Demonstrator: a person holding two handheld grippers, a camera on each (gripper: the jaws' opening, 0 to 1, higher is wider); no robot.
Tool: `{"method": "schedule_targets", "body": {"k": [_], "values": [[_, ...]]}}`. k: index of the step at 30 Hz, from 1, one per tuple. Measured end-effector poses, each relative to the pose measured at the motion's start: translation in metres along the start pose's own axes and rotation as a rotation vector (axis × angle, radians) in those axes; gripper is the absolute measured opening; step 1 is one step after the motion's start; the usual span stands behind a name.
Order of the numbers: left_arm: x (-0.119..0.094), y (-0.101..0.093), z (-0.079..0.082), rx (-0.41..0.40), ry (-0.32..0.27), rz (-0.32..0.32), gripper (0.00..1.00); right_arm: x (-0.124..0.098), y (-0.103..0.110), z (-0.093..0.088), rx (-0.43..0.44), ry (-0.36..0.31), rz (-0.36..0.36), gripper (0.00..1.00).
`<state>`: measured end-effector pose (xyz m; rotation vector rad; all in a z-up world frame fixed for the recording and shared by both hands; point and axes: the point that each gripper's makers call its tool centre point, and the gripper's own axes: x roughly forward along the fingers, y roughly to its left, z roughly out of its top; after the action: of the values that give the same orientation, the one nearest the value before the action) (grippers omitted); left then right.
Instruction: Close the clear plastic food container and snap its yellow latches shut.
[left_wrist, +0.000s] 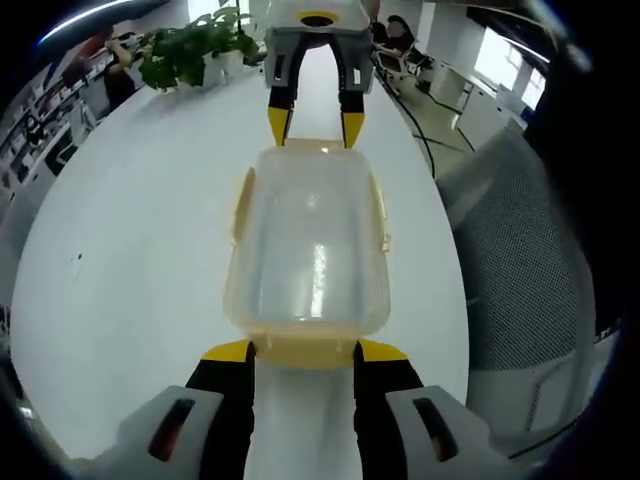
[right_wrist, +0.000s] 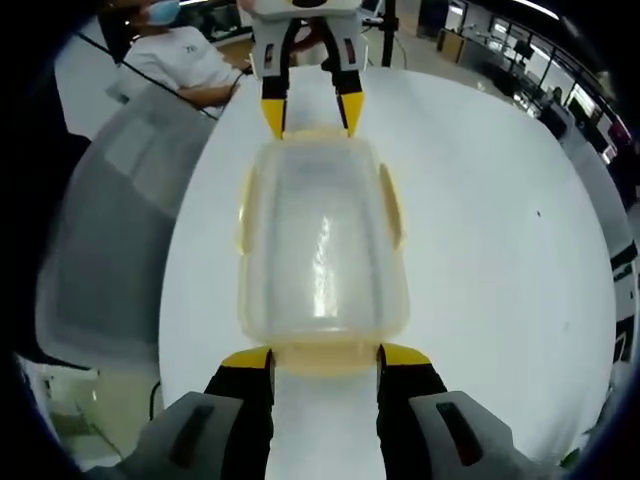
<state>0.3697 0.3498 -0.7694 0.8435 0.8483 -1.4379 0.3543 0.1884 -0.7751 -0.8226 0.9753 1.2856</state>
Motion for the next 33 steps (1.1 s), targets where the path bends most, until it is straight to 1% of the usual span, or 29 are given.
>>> {"method": "schedule_targets", "body": {"k": [11,24,33], "values": [[0.0043,-0.002,-0.0037,0.012,0.03,0.015,0.37,0.0045,0.0036,-0.0014,-0.002,-0.007,-0.013,0.39],[0.008,-0.0035,-0.0034,0.019,0.025,0.031,0.37,0.0046,0.004,-0.0026,-0.015,-0.03,-0.033,0.39],[0.0095,-0.0042,-0.0027,0.029,0.02,0.024,0.37,0.0041,0.0056,-0.0027,-0.008,-0.035,-0.027,0.39]]}}
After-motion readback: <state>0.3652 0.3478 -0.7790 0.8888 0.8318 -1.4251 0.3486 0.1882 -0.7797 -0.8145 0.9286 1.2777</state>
